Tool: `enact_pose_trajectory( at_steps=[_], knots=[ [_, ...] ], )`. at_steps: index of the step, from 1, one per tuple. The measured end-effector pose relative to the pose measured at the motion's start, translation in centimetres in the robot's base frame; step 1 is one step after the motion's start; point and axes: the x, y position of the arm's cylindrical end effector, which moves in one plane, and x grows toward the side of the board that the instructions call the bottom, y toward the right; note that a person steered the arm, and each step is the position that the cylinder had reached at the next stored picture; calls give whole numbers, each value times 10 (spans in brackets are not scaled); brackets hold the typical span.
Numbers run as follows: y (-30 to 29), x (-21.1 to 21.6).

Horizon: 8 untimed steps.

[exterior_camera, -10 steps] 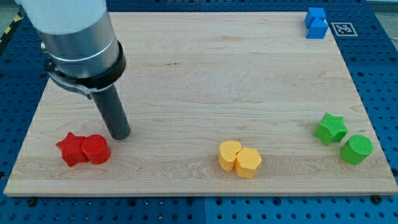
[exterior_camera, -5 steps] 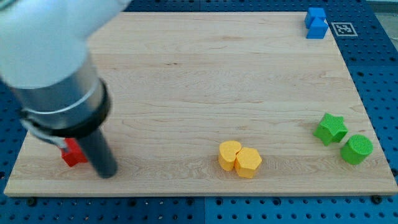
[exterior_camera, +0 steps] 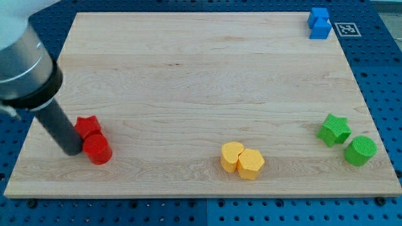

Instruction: Push the red star to the top center of the board

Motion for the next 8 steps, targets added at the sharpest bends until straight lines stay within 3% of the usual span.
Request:
enact_pose_trajectory(
  at_steps=[2, 4, 8],
  knots=[
    [19, -50],
    [37, -56],
    [133, -75]
  ],
)
